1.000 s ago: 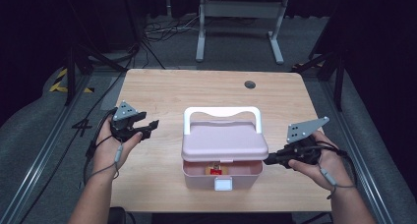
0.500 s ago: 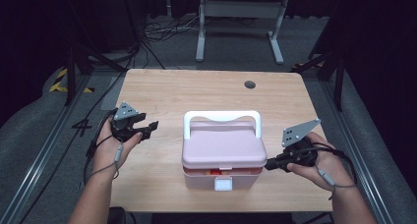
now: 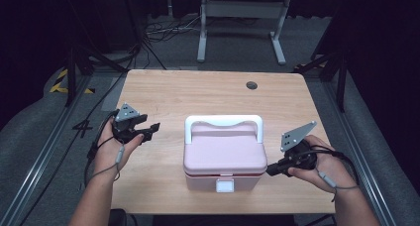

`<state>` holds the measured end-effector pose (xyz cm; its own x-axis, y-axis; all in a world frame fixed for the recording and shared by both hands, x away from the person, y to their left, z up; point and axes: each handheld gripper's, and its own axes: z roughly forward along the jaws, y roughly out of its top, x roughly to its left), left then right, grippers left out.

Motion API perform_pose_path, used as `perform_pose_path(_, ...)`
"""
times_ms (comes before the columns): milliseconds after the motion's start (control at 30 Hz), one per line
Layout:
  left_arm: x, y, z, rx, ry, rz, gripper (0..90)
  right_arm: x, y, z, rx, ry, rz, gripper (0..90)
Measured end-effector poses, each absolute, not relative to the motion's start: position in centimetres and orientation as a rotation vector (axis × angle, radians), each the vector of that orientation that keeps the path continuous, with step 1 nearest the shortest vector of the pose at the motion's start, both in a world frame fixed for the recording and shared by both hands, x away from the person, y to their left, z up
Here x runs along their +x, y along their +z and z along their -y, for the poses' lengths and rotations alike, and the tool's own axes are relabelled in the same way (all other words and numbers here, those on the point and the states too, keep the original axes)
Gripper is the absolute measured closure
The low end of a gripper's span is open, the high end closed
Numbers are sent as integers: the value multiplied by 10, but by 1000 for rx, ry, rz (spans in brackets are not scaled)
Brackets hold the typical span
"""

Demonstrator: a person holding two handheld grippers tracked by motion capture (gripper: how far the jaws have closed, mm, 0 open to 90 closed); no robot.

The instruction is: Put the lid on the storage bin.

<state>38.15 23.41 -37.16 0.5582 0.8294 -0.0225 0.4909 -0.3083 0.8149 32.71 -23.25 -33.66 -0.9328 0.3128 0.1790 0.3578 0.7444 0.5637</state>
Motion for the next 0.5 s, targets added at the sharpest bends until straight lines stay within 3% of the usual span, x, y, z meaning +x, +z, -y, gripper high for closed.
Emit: perform_pose_path(500,381,-371,-235,1965,524,-1063,429,326,-337,235,-531,-914,2859,900)
